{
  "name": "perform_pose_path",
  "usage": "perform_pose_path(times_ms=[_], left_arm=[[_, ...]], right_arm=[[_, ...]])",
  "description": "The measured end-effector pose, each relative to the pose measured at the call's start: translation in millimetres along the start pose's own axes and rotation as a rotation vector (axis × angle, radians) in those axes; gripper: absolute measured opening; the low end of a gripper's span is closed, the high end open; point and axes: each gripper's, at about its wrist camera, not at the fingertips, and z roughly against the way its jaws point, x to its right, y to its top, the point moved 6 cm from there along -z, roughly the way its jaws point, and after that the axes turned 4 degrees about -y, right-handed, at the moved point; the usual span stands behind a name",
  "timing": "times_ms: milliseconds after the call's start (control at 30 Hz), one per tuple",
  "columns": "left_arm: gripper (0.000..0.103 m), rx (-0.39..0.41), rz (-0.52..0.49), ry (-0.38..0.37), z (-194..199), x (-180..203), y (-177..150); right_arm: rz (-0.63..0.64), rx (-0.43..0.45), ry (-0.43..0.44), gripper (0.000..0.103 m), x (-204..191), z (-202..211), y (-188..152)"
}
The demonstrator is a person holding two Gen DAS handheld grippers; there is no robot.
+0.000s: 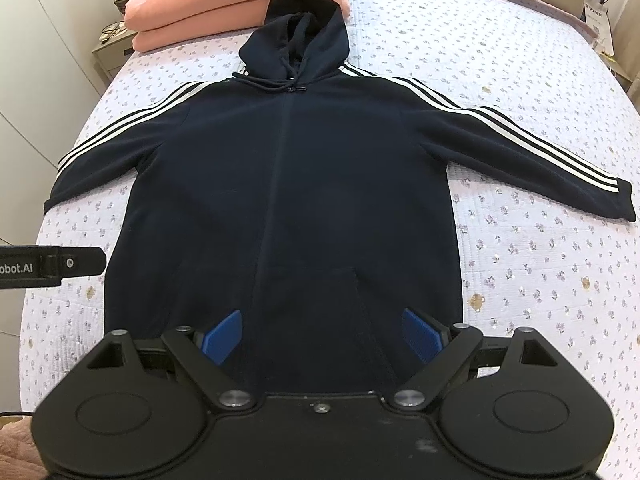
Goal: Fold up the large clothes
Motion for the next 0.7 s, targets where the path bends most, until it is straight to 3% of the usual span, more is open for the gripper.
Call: perform_pose_path(times_ms=[700], left_arm=[[0.097,0.007,0.037,-0.007,0,-9,7]], right_arm=[[0.008,-0.005,0.004,0.103,-2,-3,2]])
